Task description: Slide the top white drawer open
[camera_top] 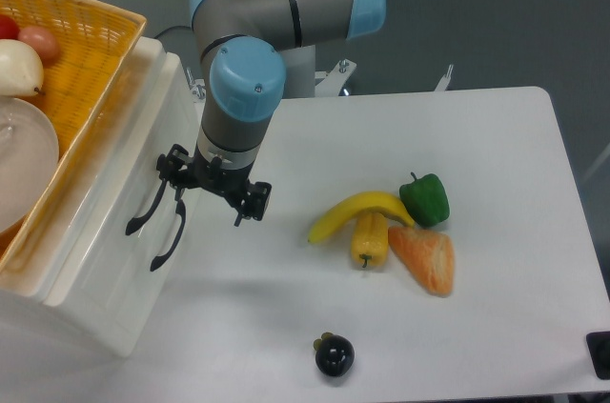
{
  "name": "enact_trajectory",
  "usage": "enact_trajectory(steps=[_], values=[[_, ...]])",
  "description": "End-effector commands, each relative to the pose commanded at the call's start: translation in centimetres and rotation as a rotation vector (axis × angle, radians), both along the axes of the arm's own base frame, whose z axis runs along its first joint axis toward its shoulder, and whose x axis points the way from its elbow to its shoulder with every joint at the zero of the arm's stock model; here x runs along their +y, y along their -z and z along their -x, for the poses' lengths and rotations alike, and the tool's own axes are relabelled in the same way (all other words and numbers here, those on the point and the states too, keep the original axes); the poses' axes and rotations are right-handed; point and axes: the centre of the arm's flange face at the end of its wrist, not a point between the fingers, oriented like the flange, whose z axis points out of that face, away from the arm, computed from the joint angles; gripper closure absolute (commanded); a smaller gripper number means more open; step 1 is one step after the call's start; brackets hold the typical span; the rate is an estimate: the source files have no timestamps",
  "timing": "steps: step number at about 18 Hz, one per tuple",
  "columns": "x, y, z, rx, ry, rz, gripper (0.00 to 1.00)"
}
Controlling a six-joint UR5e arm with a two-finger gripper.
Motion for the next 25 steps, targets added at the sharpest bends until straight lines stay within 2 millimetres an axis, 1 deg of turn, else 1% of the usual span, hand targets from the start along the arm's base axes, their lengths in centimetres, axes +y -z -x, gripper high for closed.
enact_trajectory(steps=[3, 5, 6, 10, 14, 19, 25], values=[[-0.24, 0.06, 0.82, -0.013, -0.021, -0.006, 0.0], [-0.13, 0.3, 0.83, -0.048, -0.052, -0.006, 0.0], [0.04, 0.83, 0.91, -0.065, -0.074, 0.005, 0.0], [0.21, 0.7, 1.15, -0.086, -0.089, -0.005, 0.0], [0.45, 0.84, 1.13, -0.111, -0.147, 0.013, 0.0], [0.42, 0.78, 0.49, -0.118, -0.14, 0.04, 0.0], [0.19, 0.66, 0.19, -0.125, -0.138, 0.052, 0.0]])
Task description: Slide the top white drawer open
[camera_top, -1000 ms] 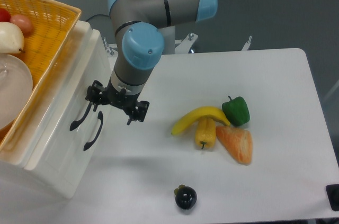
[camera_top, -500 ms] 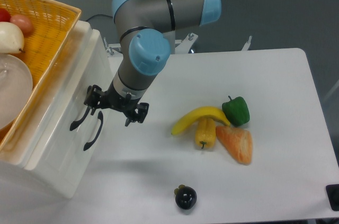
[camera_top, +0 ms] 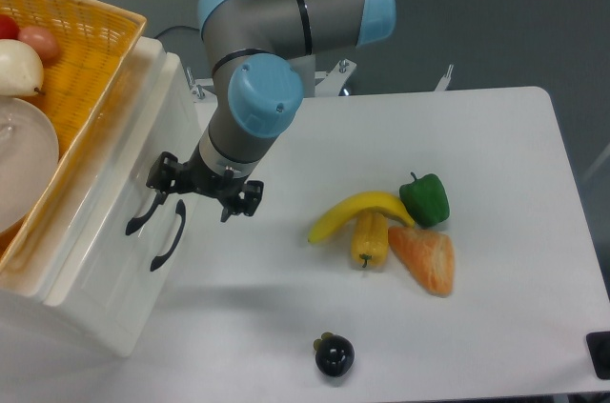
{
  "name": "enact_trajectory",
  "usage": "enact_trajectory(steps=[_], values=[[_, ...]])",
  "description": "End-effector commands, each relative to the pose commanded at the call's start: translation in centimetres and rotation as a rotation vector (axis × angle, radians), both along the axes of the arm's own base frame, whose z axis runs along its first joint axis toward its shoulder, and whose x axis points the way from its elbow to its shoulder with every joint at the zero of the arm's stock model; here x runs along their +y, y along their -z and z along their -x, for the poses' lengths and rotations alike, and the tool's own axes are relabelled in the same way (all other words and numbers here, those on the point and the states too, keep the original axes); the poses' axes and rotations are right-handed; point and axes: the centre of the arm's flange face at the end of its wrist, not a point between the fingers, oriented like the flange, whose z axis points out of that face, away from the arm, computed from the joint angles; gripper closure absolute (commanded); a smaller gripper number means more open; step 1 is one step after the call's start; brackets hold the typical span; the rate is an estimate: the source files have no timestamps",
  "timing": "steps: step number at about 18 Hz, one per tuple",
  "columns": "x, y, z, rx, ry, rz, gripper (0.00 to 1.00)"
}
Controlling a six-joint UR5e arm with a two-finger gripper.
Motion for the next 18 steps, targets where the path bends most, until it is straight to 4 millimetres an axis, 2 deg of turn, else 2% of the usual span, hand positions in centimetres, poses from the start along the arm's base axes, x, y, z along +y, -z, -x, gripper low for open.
enact_trajectory(steps=[5, 18], values=[[0.4, 0.1, -0.9, -0.005, 0.015, 0.004, 0.0], [0.3, 0.4, -1.2, -0.004, 0.035, 0.014, 0.0]])
